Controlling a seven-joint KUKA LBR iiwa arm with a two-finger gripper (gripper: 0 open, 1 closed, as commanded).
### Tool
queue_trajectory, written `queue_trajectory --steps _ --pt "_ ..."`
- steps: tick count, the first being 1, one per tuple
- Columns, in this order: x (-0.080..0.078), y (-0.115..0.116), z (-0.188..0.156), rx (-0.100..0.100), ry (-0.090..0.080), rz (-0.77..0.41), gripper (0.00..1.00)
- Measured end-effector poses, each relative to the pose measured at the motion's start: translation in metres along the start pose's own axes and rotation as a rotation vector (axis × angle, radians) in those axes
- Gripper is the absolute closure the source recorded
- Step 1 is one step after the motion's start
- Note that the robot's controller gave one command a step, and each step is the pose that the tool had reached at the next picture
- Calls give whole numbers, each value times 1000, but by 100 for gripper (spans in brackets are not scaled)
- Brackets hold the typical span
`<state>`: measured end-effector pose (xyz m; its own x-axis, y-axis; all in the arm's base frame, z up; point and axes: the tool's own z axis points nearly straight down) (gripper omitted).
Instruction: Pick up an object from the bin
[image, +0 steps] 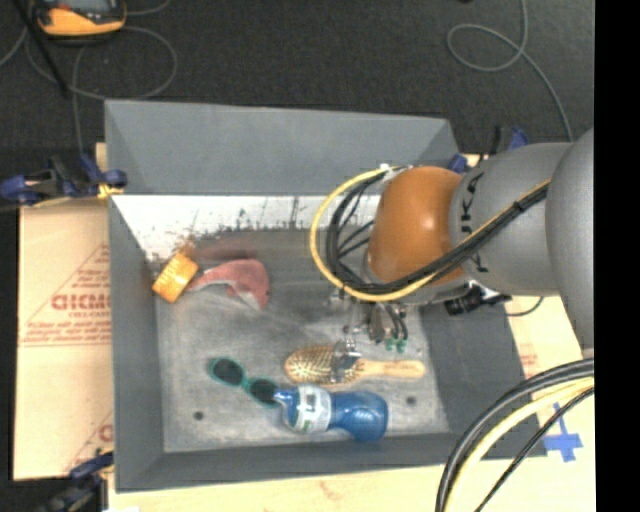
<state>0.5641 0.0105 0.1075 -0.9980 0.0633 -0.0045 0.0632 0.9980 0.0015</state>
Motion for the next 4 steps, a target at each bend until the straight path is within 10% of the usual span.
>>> queue_trajectory --steps 1,2,4 --pt "-34 -19 24 1 7 -73 0" --pt "-42 -18 31 3 18 323 100" --pt "-40 -17 29 4 14 325 100"
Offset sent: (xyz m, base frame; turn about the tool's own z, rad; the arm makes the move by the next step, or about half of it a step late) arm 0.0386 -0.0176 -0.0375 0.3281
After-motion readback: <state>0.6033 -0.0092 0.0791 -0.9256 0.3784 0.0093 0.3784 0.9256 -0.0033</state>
